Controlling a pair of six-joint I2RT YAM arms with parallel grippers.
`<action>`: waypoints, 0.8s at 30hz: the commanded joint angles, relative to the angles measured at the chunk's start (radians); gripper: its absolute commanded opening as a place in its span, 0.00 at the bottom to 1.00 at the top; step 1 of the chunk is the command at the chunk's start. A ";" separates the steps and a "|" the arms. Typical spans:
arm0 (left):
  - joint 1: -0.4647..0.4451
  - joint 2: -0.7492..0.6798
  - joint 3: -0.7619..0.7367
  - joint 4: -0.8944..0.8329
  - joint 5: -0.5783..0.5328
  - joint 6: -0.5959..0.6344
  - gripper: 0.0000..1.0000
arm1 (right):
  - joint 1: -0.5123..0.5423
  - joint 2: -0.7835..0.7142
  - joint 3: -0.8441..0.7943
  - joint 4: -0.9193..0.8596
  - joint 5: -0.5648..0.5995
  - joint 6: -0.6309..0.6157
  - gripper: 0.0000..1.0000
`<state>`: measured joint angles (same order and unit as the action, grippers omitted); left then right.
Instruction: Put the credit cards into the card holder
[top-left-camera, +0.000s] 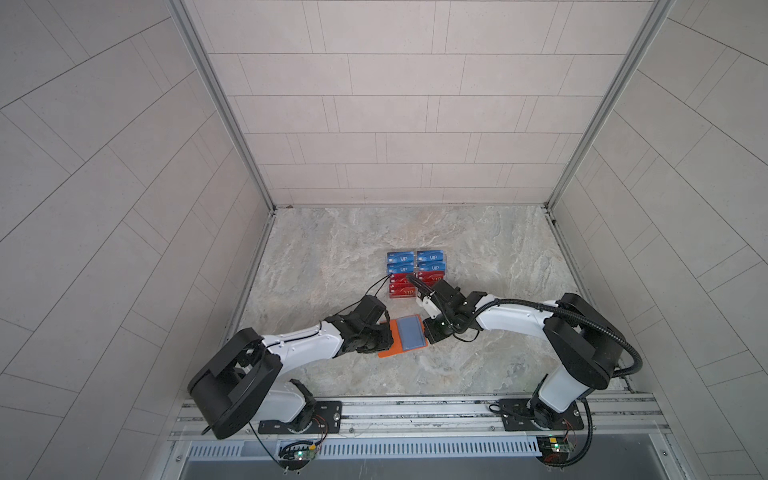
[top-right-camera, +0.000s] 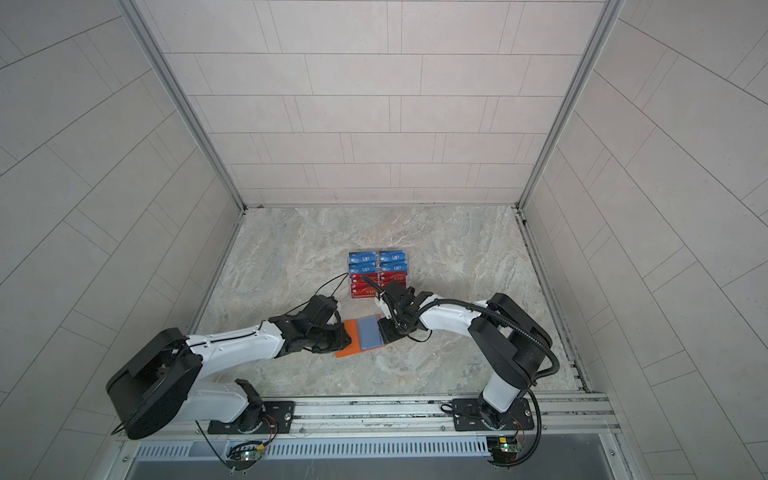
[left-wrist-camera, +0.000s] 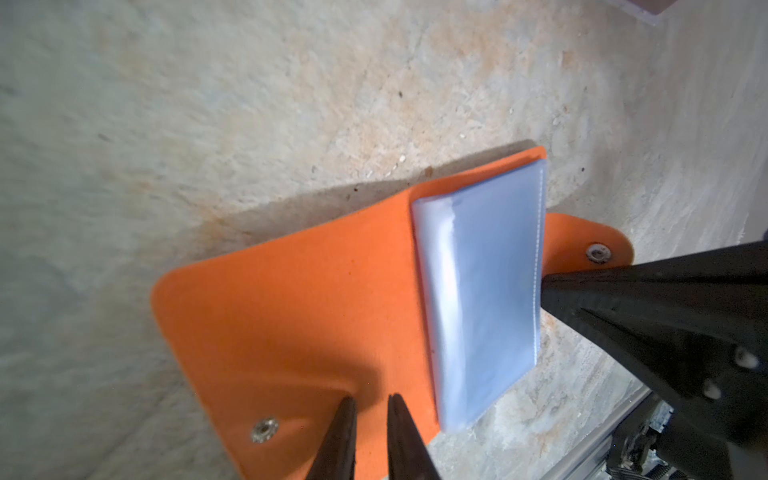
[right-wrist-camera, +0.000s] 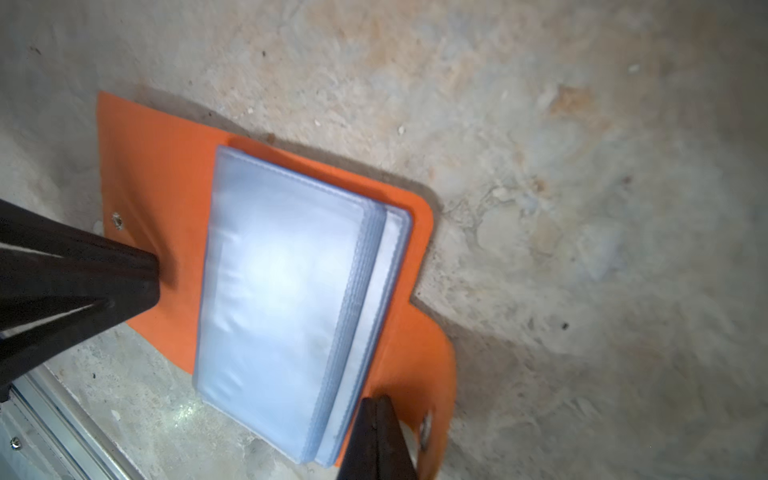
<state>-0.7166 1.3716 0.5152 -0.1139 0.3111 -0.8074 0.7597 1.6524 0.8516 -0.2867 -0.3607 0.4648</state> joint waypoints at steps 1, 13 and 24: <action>0.018 0.061 0.013 -0.139 -0.048 0.075 0.20 | 0.004 0.000 -0.027 -0.008 -0.015 0.028 0.03; 0.080 0.111 0.085 -0.202 -0.034 0.200 0.22 | 0.032 -0.008 -0.073 0.050 -0.051 0.122 0.02; 0.083 0.134 0.148 -0.236 -0.021 0.257 0.23 | 0.039 -0.049 -0.100 0.054 -0.053 0.144 0.01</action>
<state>-0.6460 1.4773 0.6586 -0.2752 0.3569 -0.5896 0.7856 1.6119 0.7723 -0.1936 -0.4038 0.5888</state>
